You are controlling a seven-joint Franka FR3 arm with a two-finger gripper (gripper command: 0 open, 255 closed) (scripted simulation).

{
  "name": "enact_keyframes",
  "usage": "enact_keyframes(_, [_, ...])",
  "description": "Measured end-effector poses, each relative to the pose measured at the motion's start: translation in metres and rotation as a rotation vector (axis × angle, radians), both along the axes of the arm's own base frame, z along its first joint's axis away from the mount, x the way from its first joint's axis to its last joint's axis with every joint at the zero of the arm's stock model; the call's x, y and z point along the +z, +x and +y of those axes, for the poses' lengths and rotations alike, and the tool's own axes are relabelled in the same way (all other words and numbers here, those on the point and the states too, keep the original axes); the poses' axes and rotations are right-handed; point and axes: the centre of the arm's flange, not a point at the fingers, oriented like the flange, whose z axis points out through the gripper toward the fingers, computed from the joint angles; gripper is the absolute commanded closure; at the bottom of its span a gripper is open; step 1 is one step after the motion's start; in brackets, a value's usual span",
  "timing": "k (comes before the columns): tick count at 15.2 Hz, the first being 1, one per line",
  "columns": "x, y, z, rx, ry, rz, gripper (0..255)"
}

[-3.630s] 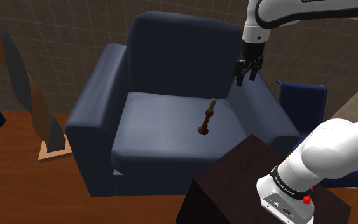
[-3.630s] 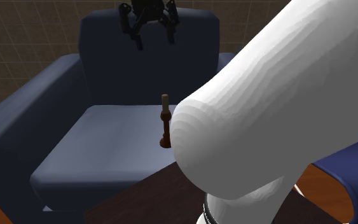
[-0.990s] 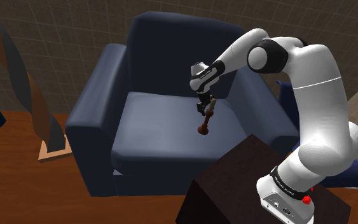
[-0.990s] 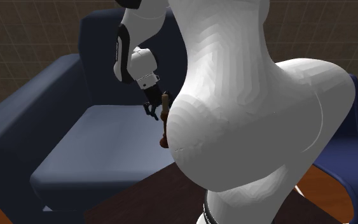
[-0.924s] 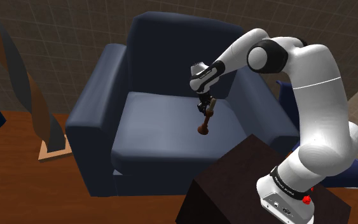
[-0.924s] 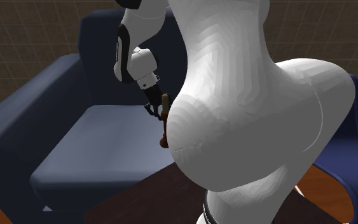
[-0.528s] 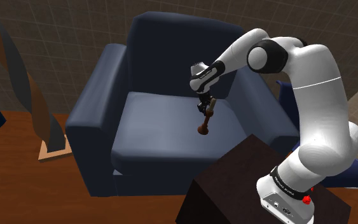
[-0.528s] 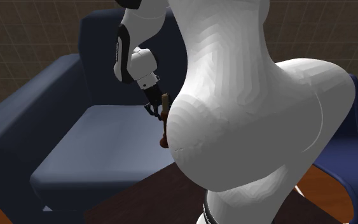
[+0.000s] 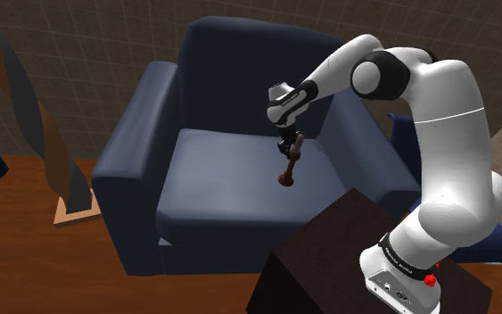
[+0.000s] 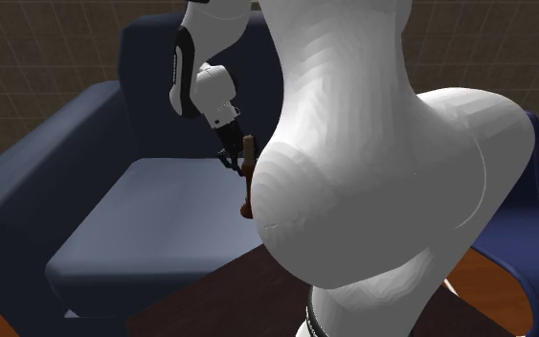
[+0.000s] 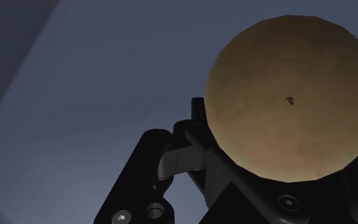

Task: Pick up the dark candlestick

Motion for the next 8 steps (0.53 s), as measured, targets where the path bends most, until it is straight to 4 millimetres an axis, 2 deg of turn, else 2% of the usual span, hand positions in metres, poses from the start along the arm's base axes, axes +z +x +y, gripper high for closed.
enact_keyframes(8, [0.042,-0.001,0.000,0.000,0.000,0.000,255])
